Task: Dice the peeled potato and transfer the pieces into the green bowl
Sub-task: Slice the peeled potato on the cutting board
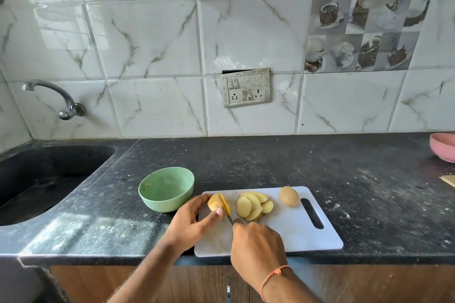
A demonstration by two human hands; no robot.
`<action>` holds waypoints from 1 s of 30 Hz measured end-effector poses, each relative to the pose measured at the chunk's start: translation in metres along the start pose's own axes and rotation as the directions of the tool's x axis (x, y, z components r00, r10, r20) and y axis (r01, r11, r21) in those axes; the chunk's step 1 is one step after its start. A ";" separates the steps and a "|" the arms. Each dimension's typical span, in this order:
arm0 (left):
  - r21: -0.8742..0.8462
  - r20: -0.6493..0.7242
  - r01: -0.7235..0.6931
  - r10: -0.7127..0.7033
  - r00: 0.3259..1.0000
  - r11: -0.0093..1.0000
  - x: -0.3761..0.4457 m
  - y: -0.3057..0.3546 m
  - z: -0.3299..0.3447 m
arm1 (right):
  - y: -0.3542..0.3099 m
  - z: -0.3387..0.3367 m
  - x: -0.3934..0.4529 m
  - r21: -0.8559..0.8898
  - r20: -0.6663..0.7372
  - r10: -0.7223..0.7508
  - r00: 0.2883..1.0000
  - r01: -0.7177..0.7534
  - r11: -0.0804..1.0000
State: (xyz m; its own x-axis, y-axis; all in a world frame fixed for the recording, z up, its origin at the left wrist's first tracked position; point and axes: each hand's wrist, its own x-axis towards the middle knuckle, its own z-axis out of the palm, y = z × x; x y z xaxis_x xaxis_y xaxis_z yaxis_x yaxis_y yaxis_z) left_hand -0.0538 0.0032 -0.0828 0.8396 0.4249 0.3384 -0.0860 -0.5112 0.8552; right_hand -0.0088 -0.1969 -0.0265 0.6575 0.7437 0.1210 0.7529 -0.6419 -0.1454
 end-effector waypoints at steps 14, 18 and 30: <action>0.131 -0.006 -0.026 0.027 1.000 0.991 -0.001 0.001 -0.001 | 0.007 -0.015 -0.013 0.014 -0.087 -0.016 0.996 0.017 1.000; 0.138 0.008 -0.036 0.035 0.999 0.990 -0.002 0.001 -0.003 | 0.000 -0.009 -0.005 0.035 -0.042 0.012 0.999 -0.010 0.999; 0.147 0.039 -0.021 0.016 0.999 0.989 0.001 -0.001 -0.005 | -0.013 -0.011 0.003 -0.029 -0.003 0.004 1.000 -0.004 1.000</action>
State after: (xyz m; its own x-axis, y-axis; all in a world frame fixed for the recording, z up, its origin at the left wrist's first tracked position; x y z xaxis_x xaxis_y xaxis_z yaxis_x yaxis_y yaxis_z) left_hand -0.0562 0.0080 -0.0811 0.8582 0.3878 0.3364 -0.0239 -0.6244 0.7807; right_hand -0.0167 -0.1886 -0.0133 0.6608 0.7404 0.1235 0.7506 -0.6502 -0.1177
